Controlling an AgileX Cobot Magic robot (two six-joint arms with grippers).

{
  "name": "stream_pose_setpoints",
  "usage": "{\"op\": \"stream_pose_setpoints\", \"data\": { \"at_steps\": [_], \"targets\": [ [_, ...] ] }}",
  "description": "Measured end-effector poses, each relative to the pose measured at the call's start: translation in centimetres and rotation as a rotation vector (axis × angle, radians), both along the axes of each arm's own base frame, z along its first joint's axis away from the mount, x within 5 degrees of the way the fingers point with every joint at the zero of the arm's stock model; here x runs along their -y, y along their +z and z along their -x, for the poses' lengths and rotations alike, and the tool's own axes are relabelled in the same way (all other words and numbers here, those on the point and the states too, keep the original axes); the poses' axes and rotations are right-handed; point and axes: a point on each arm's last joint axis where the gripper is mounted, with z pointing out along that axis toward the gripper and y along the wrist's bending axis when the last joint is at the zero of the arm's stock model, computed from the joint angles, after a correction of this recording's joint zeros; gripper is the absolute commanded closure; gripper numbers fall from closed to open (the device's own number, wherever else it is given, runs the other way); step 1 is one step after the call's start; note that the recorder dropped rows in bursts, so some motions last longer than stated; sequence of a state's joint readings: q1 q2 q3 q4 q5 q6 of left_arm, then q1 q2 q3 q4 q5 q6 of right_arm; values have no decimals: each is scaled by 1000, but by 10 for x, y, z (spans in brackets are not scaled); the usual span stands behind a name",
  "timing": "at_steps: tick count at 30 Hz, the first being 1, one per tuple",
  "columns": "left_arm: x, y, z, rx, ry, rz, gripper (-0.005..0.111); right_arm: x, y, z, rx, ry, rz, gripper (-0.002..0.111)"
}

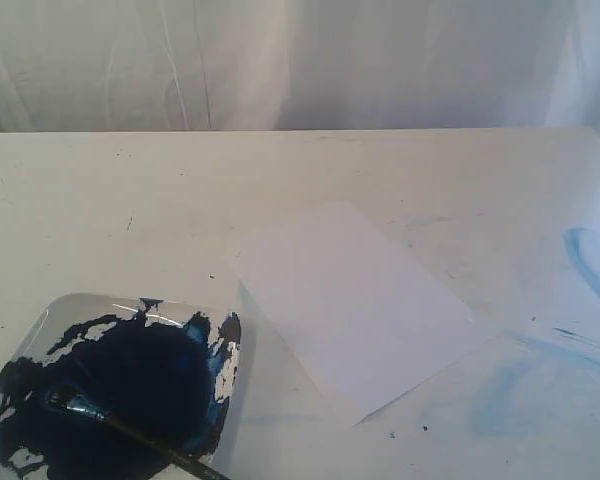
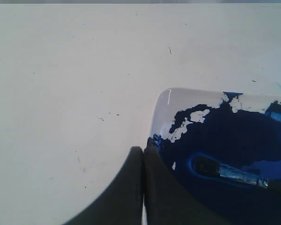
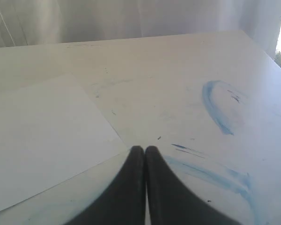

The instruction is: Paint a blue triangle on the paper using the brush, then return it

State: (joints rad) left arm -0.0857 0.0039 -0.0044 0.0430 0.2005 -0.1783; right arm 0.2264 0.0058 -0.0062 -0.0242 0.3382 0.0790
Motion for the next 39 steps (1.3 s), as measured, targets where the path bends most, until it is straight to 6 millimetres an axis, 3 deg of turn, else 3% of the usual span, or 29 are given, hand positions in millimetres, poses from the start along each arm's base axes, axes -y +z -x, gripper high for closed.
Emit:
{"op": "stream_pose_setpoints", "data": {
  "at_steps": [21,39],
  "targets": [
    [0,0,0,0,0,0,107,0,0,0,3,-1,7,108],
    [0,0,0,0,0,0,107,-1,44,0,479,14,-99,108]
  ]
}}
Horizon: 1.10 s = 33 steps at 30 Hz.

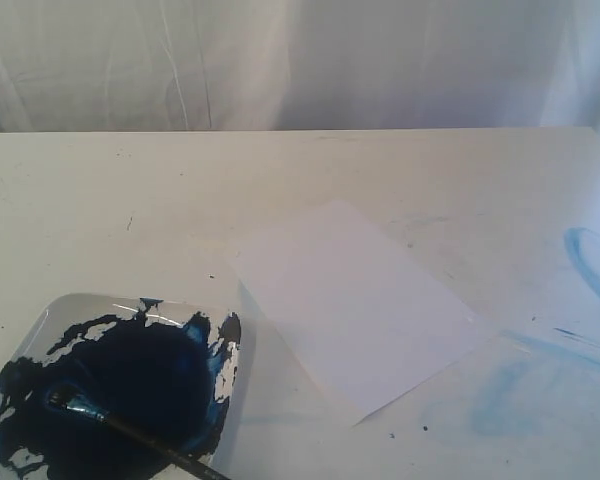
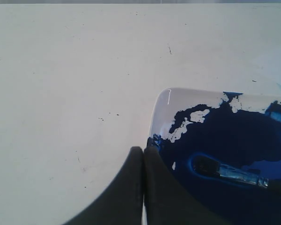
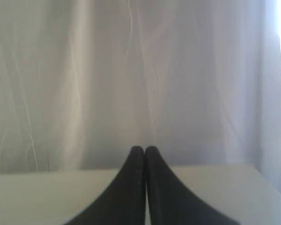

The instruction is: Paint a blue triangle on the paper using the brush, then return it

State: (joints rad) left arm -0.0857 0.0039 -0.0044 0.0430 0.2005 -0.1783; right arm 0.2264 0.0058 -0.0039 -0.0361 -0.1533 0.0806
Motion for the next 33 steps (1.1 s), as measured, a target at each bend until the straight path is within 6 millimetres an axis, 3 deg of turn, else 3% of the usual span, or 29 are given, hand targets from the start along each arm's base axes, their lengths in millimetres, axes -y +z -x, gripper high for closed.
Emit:
{"op": "stream_pose_setpoints", "data": {
  "at_steps": [5,9,14,19,25,28,33],
  "targets": [
    [0,0,0,0,0,0,107,2,20,7,185,67,-245,108],
    [1,0,0,0,-10,0,107,11,23,5,90,109,-642,108],
    [1,0,0,0,-12,0,107,14,53,0,12,114,-838,108],
    [1,0,0,0,-12,0,107,-1,95,-22,-193,134,-744,108],
    [1,0,0,0,-12,0,107,-39,131,-68,-709,234,-410,108],
    [1,0,0,0,-12,0,107,-60,134,-88,-932,372,-267,108],
    [1,0,0,0,-12,0,107,-100,129,-99,-1047,617,-169,108]
  ]
}}
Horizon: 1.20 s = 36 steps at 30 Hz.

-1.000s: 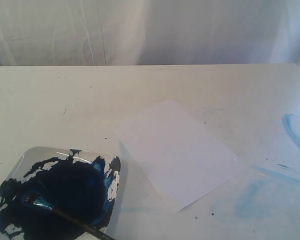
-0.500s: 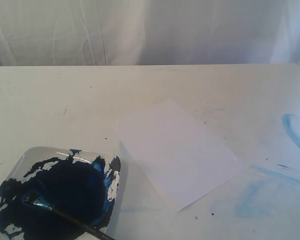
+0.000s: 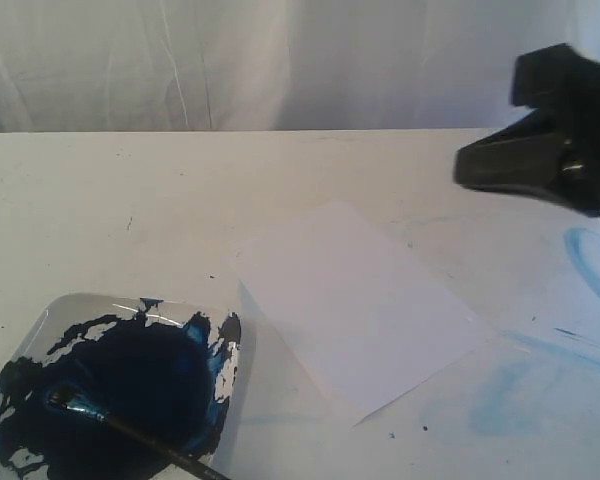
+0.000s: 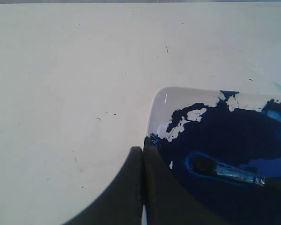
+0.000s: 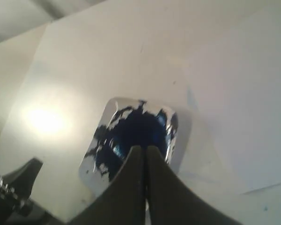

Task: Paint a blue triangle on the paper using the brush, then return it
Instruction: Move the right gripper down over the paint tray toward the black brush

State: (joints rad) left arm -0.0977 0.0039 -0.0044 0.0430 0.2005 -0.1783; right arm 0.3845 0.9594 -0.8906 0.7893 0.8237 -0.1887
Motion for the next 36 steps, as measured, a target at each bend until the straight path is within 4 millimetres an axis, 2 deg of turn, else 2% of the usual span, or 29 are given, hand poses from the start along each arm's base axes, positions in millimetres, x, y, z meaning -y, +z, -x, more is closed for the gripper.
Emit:
{"op": "stream_pose_setpoints", "data": {
  "at_steps": [4,9,15,19,24,30,36],
  "targets": [
    [0,0,0,0,0,0,107,-44,-22,5,-110,181,80,108],
    [0,0,0,0,0,0,107,-103,-48,20,-196,371,310,108],
    [0,0,0,0,0,0,107,-155,-56,32,-207,496,414,108],
    [0,0,0,0,0,0,107,-175,-73,36,-255,521,460,108],
    [0,0,0,0,0,0,107,-193,-109,41,-349,551,563,108],
    [0,0,0,0,0,0,107,-203,-139,40,-408,557,636,108],
    [0,0,0,0,0,0,107,-208,-159,37,-443,552,676,108]
  ]
}}
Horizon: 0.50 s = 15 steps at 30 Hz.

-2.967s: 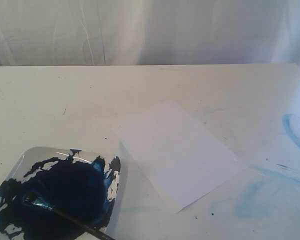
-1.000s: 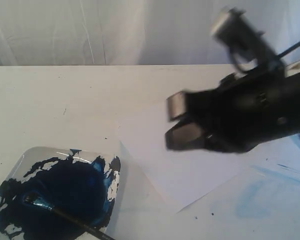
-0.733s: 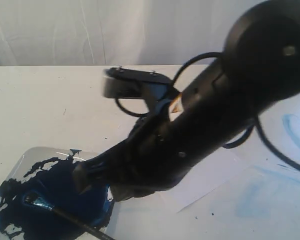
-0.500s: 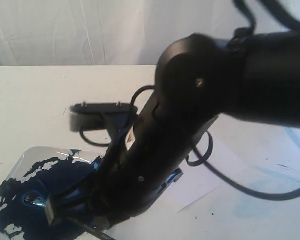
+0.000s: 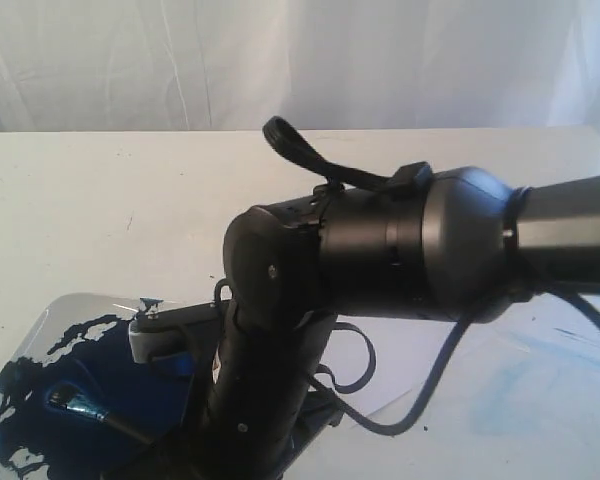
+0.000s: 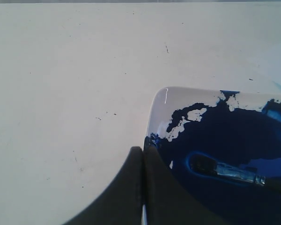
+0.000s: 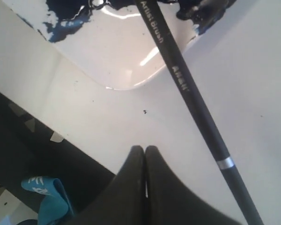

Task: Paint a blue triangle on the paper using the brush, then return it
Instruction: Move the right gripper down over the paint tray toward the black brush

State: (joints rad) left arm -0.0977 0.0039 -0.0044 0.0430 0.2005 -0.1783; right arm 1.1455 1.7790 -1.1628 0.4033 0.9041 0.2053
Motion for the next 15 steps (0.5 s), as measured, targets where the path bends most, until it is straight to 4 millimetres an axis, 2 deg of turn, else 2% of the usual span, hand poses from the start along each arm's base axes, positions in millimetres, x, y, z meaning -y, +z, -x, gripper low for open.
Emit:
{"op": "stream_pose_setpoints", "data": {
  "at_steps": [9,15],
  "targets": [
    [0,0,0,0,0,0,107,-4,-20,-2,-21,-4,49,108],
    [0,0,0,0,0,0,107,-4,-23,-3,-19,-1,57,108]
  ]
}}
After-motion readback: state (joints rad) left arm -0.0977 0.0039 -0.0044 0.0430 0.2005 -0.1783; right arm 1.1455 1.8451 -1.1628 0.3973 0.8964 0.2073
